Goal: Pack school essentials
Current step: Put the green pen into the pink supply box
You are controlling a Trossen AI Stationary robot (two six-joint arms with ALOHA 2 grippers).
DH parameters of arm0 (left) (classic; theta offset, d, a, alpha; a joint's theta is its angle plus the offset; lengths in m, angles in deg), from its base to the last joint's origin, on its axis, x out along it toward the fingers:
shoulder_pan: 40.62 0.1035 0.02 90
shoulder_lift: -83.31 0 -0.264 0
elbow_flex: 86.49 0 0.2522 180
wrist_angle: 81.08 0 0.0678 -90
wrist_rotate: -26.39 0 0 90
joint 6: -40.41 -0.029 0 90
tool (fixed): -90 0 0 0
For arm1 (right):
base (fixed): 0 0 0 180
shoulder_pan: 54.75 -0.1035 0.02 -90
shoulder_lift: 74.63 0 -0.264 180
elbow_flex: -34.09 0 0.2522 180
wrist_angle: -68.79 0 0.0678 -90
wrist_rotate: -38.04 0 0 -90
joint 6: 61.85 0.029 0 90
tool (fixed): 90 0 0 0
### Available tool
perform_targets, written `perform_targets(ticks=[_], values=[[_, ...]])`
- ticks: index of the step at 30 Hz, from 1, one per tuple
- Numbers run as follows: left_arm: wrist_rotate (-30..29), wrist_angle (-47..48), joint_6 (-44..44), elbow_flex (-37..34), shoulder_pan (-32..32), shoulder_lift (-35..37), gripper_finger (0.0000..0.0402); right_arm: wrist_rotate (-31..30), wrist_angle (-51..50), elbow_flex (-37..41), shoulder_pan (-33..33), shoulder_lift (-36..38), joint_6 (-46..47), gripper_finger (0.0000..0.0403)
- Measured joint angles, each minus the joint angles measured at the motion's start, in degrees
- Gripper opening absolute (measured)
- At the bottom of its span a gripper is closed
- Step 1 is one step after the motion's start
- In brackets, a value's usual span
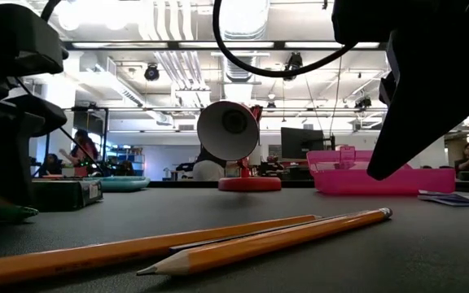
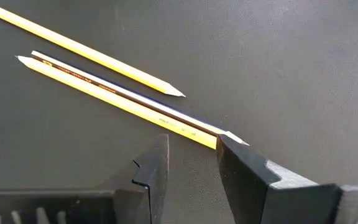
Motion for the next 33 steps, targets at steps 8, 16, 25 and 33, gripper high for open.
perform_targets(ticks=[8, 16, 25, 33], values=[[3.04, -0.37, 1.42, -0.08, 0.00, 0.09, 0.0134, 0.01, 0.00, 0.00, 0.00, 0.00, -0.05, 0.0121], [3.69, 0.07, 0.18, -0.24, -0.07, 0.00, 0.0134, 0.02, -0.02, 0.00, 0.00, 0.00, -0.79, 0.0125], [3.47, -0.24, 0.06, -0.17, -0.07, -0.78, 0.0134, 0.02, -0.04, 0.00, 0.00, 0.00, -0.58, 0.0125], [3.87, -0.73, 0.06, 0.59, 0.02, -7.30, 0.0082, 0.02, -0.02, 0.00, 0.00, 0.00, -0.58, 0.0119]])
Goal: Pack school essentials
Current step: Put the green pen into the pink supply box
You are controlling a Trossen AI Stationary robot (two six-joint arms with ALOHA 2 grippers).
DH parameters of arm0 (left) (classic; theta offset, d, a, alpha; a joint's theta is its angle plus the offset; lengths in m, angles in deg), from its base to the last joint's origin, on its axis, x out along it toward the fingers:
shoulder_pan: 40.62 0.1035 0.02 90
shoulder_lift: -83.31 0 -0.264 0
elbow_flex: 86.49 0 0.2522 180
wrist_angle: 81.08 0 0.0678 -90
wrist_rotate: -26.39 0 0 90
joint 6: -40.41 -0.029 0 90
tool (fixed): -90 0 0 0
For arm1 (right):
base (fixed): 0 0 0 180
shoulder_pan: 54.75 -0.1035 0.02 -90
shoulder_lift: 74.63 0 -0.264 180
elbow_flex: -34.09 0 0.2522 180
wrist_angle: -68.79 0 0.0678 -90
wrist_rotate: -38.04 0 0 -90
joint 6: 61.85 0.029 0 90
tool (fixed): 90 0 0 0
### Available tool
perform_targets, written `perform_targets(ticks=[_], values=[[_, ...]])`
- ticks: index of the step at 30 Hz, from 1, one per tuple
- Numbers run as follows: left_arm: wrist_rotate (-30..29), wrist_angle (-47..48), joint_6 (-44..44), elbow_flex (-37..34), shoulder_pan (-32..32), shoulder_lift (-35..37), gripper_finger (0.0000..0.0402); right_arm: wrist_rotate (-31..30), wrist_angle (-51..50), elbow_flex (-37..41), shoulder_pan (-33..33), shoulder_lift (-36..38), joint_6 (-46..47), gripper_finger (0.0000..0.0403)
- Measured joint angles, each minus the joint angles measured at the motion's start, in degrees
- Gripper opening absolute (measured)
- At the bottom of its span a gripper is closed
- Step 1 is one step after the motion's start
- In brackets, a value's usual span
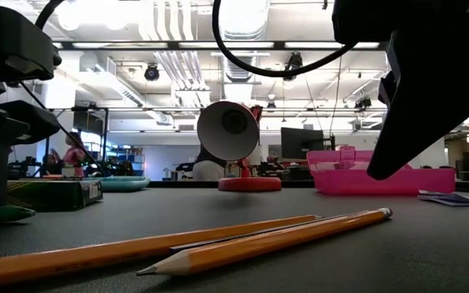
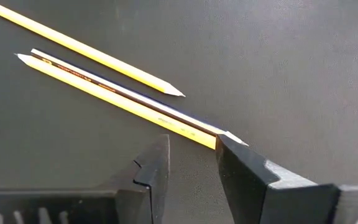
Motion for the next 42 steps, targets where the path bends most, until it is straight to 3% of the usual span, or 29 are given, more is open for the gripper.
perform_targets(ticks=[8, 15, 23, 26, 36, 42], values=[[-0.55, -0.26, -0.44, 0.70, 0.66, 0.81, 0.0013, 0.00, 0.07, 0.00, 0.00, 0.00, 0.10, 0.0119], [-4.52, -2.25, -1.35, 0.41, 1.11, 5.99, 0.0015, 0.00, 0.07, 0.02, 0.00, 0.00, -0.01, 0.0118], [-11.04, -13.37, -11.74, 0.41, 2.32, 13.68, 0.0016, -0.02, 1.00, 0.01, 0.00, 0.11, -2.62, 0.0118], [-13.53, -20.87, -18.01, 0.66, 3.06, 15.17, 0.0016, -2.59, 3.29, 0.02, 0.02, 0.22, -6.49, 0.0118], [-14.07, -48.12, -38.85, 0.16, 4.10, 13.85, 0.0017, -20.71, 20.11, 0.02, 0.14, 0.58, -29.33, 0.0118], [-14.05, -57.23, -45.15, 0.13, 4.49, 11.09, 0.0017, -21.37, 23.69, 0.02, 3.57, 6.35, -38.83, 0.0118]])
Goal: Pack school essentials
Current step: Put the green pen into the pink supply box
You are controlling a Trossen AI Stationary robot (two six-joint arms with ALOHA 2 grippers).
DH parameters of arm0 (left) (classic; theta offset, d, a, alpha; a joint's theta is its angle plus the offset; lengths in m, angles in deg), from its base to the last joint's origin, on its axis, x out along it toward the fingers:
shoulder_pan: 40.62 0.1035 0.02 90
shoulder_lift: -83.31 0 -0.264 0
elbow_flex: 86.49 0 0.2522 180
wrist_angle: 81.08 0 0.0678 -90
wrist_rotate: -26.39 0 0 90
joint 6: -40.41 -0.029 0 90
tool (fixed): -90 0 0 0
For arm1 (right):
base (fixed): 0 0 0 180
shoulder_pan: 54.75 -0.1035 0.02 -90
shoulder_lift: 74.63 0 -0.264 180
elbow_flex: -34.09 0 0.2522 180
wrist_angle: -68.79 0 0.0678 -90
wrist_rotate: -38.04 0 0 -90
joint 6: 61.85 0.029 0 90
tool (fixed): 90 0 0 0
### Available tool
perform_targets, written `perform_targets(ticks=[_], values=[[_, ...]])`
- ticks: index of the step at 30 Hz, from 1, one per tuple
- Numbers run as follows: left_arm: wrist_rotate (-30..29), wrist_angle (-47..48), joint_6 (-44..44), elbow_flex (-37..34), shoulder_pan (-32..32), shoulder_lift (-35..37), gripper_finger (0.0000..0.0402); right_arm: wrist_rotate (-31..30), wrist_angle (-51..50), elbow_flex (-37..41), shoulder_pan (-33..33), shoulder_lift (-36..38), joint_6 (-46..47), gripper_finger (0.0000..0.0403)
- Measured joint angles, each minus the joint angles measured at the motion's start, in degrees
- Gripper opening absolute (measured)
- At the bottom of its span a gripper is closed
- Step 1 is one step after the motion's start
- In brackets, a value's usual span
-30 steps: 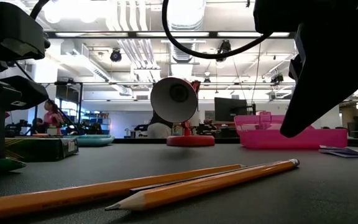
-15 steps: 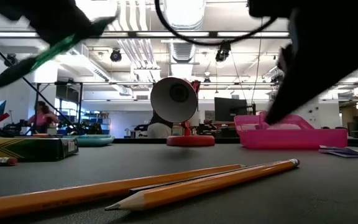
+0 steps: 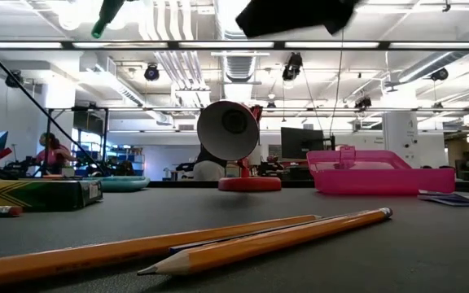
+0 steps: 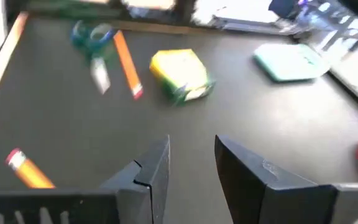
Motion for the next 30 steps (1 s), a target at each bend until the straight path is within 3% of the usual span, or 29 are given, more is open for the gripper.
perform_targets(ticks=[2, 8, 13, 23, 30], values=[[-0.21, -1.15, -0.86, -0.03, 0.33, -0.30, 0.0017, 0.97, 0.02, 0.00, 1.77, 3.02, -0.63, 0.0118], [-3.29, -8.21, -7.92, -0.04, 0.78, -0.47, 0.0017, 14.30, 1.04, 0.09, 5.89, 7.81, 0.39, 0.0118], [-3.39, -13.39, -12.48, -0.04, 0.91, -0.47, 0.0017, 15.66, 0.76, 0.24, 5.30, 6.80, -1.75, 0.0132], [-3.17, -18.35, -12.49, -0.04, 3.21, -2.53, 0.0017, 15.89, 8.59, -0.04, 5.10, 6.72, -9.96, 0.0193], [-2.91, -21.03, -13.95, 0.33, 5.47, -4.01, 0.0017, 16.13, 10.86, -0.04, 5.10, 6.00, -12.29, 0.0200]])
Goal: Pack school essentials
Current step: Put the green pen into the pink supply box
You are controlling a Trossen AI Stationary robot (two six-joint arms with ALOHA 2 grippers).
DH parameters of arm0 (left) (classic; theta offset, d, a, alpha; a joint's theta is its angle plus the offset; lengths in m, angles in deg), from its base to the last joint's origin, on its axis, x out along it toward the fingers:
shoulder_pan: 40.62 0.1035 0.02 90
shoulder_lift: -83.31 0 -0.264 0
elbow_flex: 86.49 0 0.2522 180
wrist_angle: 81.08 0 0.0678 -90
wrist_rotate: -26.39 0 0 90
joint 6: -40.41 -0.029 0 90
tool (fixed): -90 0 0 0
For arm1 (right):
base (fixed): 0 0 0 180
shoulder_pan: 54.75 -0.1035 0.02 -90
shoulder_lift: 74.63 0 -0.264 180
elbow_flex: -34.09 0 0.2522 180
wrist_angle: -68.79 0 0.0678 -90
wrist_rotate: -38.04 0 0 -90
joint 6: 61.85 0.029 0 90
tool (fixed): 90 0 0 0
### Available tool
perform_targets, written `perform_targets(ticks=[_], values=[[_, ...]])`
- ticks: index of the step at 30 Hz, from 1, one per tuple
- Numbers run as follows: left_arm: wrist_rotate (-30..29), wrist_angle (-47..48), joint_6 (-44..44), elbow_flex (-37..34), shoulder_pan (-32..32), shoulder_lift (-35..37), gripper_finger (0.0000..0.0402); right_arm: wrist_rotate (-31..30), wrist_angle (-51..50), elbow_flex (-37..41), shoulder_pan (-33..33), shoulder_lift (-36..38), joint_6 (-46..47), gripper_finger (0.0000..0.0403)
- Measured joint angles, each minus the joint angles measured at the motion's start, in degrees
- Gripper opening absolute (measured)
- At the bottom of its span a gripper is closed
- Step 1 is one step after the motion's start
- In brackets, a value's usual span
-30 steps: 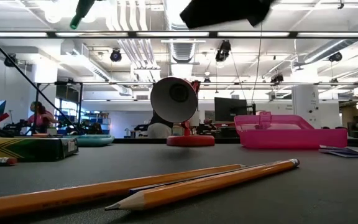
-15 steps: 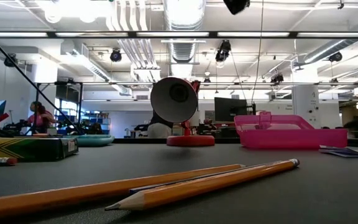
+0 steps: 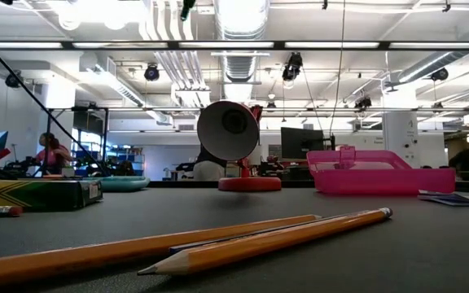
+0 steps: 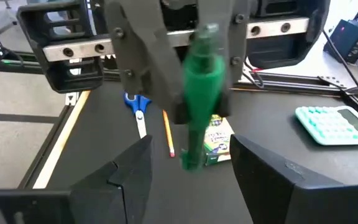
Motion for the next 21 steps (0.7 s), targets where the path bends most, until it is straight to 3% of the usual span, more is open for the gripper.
perform_targets(ticks=[9, 21], values=[[1.77, -1.02, 0.08, 0.06, 1.05, 0.00, 0.0017, 0.80, 1.65, 0.00, 0.00, 0.00, 0.57, 0.0182], [3.29, -1.04, 0.50, 0.19, 1.29, 0.01, 0.0017, 0.78, 4.58, 0.00, 0.76, 0.00, 1.27, 0.0041]])
